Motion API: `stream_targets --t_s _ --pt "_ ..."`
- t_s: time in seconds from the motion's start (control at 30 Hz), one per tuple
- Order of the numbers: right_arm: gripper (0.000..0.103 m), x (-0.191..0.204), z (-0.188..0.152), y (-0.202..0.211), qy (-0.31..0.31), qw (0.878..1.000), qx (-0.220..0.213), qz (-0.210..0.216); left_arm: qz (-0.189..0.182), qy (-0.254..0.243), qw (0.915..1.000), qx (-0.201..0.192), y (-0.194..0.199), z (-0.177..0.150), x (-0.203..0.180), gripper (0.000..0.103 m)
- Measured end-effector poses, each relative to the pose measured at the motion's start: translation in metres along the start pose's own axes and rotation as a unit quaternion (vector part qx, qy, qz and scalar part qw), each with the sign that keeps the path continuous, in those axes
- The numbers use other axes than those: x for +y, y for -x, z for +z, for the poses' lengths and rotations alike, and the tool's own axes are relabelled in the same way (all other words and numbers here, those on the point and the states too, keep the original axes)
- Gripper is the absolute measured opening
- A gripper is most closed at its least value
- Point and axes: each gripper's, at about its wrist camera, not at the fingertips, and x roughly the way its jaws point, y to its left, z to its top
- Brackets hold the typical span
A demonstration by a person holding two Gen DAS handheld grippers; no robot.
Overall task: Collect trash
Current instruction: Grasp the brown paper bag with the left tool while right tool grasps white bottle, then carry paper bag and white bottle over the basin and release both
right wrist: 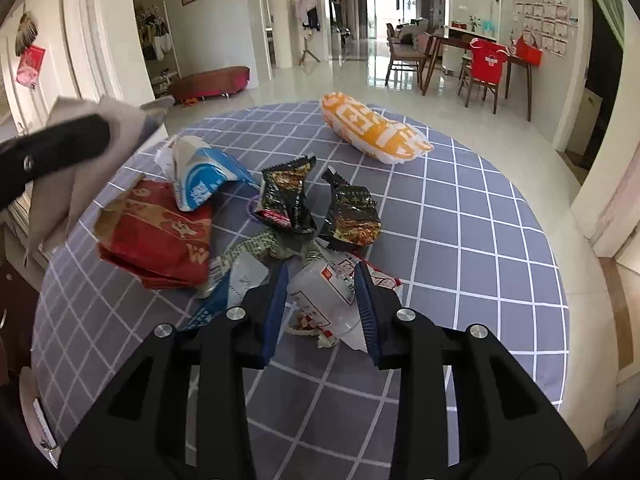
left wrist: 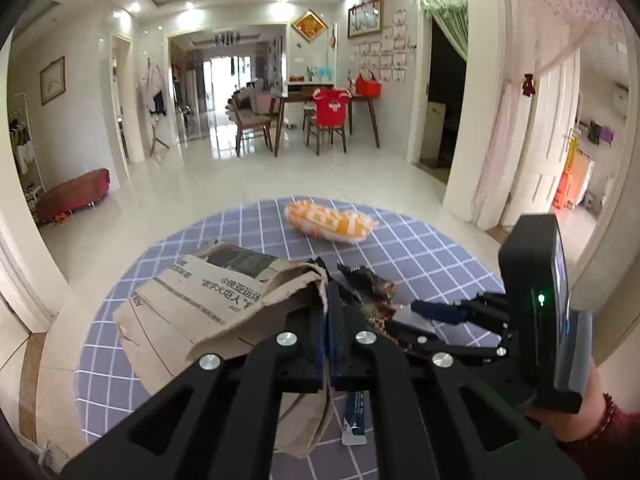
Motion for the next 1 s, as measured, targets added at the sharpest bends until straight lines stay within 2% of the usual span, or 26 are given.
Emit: stream_targets --t_s 0.27,0.4,0.53,0.7,0.77,0.87,1.0 --pt "0.033 -0.013 0.003 0.054 -0.07 0.994 -0.063 0.059 -0.017 -0.008 0.9988 -0.045 0.046 0.018 -0.02 0.001" --pt "0.033 -0.033 -0.001 0.097 -0.119 0.984 -0.098 0.092 -0.03 -0.021 0.997 -0.068 0.069 0.026 -0.047 0.001" --pt "0.033 -0.064 -0.019 0.135 -0.162 0.975 -0.124 0.092 -0.069 -0.053 0.9935 -0.073 0.077 0.029 -0.096 0.002" --pt "0.033 -0.117 -0.06 0.18 -0.205 0.967 -0.146 0.038 -0.136 -0.091 0.9851 -0.053 0.06 0.022 -0.172 0.002" --pt "0.033 -0.139 -0.08 0.192 -0.225 0.963 -0.147 0.011 -0.17 -0.111 0.9787 -0.035 0.046 0.017 -0.211 0.001" --pt "0.033 -0.178 -0.119 0.212 -0.274 0.95 -0.146 -0.038 -0.207 -0.134 0.969 -0.005 0.021 0.002 -0.259 0.002" --pt "0.033 -0.223 -0.177 0.229 -0.338 0.926 -0.14 -0.097 -0.261 -0.156 0.9512 0.052 -0.02 -0.022 -0.317 0.002"
